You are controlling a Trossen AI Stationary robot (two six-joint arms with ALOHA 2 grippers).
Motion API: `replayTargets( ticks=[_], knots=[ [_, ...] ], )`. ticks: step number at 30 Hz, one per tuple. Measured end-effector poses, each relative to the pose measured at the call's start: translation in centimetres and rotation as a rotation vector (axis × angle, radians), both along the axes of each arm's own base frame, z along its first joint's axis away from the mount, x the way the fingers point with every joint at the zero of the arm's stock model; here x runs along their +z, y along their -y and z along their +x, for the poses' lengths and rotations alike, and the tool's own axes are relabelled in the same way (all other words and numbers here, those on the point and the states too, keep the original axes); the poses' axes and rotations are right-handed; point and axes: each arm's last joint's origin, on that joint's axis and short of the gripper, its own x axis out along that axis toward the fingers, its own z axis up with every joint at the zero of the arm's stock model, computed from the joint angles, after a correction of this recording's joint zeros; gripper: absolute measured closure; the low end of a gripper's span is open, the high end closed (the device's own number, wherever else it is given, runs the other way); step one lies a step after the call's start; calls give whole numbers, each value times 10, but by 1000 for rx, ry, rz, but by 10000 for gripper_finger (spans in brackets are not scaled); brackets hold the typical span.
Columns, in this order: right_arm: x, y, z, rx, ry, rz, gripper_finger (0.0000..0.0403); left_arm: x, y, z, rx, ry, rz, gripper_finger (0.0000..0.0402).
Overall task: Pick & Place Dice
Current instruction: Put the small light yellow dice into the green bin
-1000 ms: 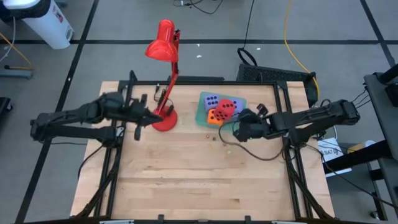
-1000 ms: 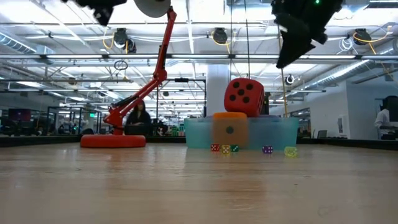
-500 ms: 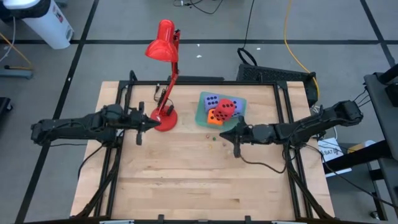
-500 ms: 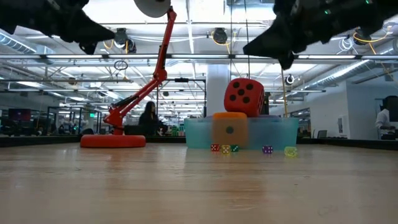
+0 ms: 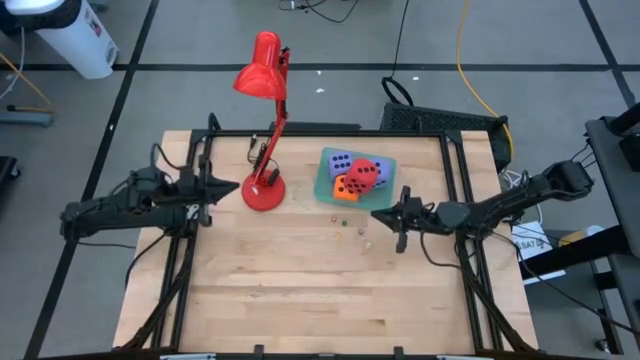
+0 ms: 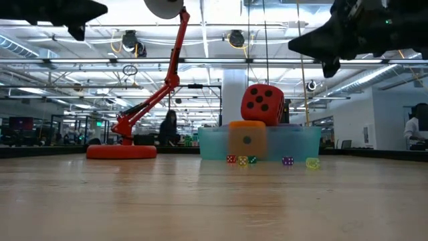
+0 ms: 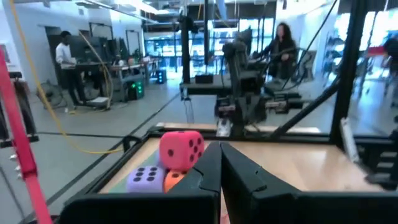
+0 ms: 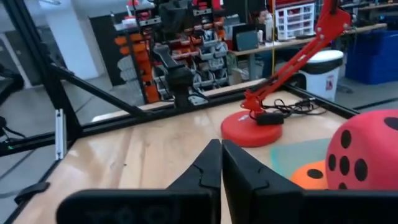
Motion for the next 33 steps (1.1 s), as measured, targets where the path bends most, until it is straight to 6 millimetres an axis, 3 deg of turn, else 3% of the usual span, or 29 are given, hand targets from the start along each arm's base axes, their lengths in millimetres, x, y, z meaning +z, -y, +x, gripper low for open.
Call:
replayTargets(
  ticks=[6, 11, 17, 25, 33],
  knots=[
    [4, -7, -9, 18, -13, -23, 399, -1, 1, -11, 28, 16, -61, 397],
    [21, -9, -33, -15, 43, -16, 399, -6, 2, -29, 64, 21, -55, 399],
    [23, -5, -52, -169, -6, -59, 399, -15, 4, -34, 37, -44, -77, 399],
    [16, -6, -47, -226, -87, -169, 399, -11, 2, -29, 66, -8, -27, 399],
    [0, -8, -30, -260, -172, -198, 399, -38, -3, 0, 94, -88, 36, 399]
  ],
)
